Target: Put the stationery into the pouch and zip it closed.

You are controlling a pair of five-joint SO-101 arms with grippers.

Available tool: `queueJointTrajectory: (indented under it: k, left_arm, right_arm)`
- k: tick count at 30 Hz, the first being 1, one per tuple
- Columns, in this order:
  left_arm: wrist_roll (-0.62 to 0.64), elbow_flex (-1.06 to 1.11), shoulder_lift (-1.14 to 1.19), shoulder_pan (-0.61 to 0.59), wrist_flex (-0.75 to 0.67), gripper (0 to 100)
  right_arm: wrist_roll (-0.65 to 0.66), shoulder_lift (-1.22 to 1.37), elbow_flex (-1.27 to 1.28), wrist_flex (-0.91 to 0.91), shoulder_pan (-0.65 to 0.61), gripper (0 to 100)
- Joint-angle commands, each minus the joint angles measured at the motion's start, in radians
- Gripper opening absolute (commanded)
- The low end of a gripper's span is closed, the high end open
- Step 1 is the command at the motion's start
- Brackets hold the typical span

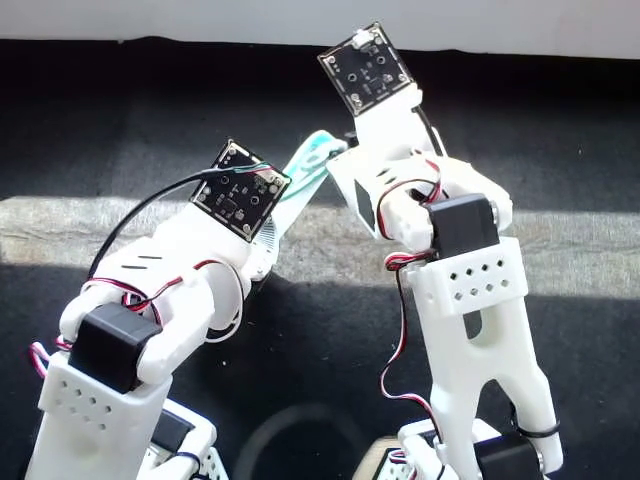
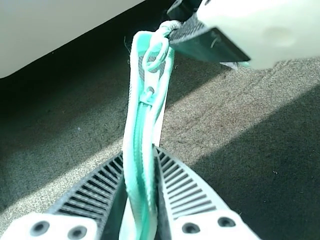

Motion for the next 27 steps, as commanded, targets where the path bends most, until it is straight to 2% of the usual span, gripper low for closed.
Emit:
queueJointTrajectory:
  k: [1,9,14,20,27]
  left_arm:
    - [-0.009,0.002,-0.059,-0.05,0.041,1]
    - [-0.008,-0.004,-0.061,-0.059,0.043,1]
    - [-0.008,0.001,-0.061,-0.087,0.041,1]
    - [-0.008,0.001,-0.061,-0.11,0.041,1]
    - [-0.008,0.002,-0.061,-0.108,0.041,1]
  right_arm:
    - [-0.008,0.058,0.002,-0.05,0.231,0.5]
    - [-0.032,0.058,0.07,-0.099,0.309,0.5]
    - [0.025,0.056,0.114,-0.127,0.335,0.5]
    - [0.031,0.062,0.119,-0.171,0.369,0.5]
    - [0.031,0.166,0.108,-0.179,0.438,0.5]
